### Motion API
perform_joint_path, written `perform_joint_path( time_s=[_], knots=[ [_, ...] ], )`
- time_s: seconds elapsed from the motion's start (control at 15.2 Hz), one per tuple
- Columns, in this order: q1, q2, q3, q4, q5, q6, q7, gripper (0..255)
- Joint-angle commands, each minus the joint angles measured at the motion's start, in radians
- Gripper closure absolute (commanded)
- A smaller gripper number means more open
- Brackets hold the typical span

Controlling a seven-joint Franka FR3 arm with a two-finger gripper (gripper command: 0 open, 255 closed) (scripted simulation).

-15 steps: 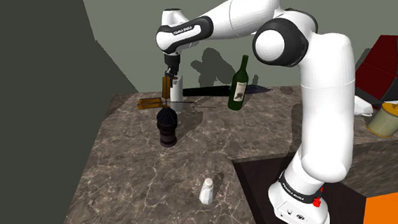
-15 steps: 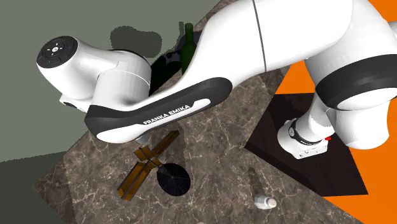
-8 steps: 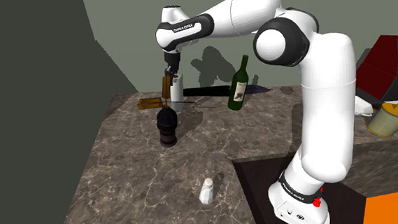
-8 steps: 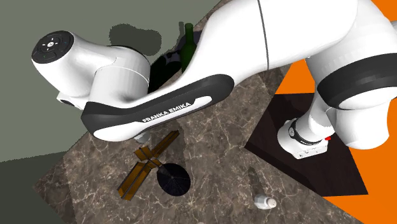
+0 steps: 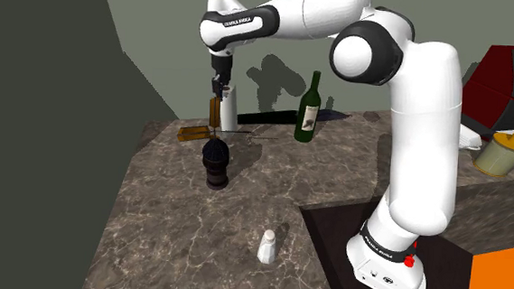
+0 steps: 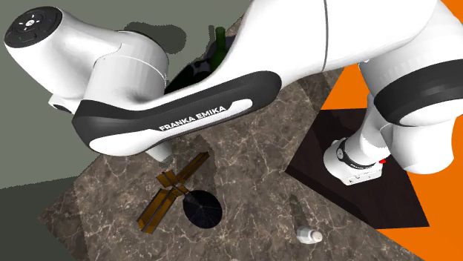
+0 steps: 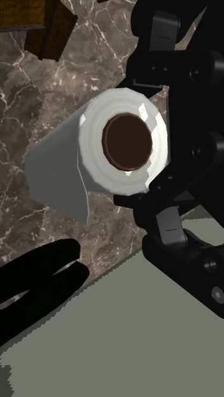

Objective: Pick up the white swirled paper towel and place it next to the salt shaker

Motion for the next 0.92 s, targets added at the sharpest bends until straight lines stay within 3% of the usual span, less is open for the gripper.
perform_joint_path(
  time_s=[0.0,0.86],
  knots=[
    [0.000,-0.006,0.000,0.019,0.000,-0.025,0.000,255],
    [-0.005,0.005,-0.002,0.211,0.000,-0.206,-0.001,255]
  ],
)
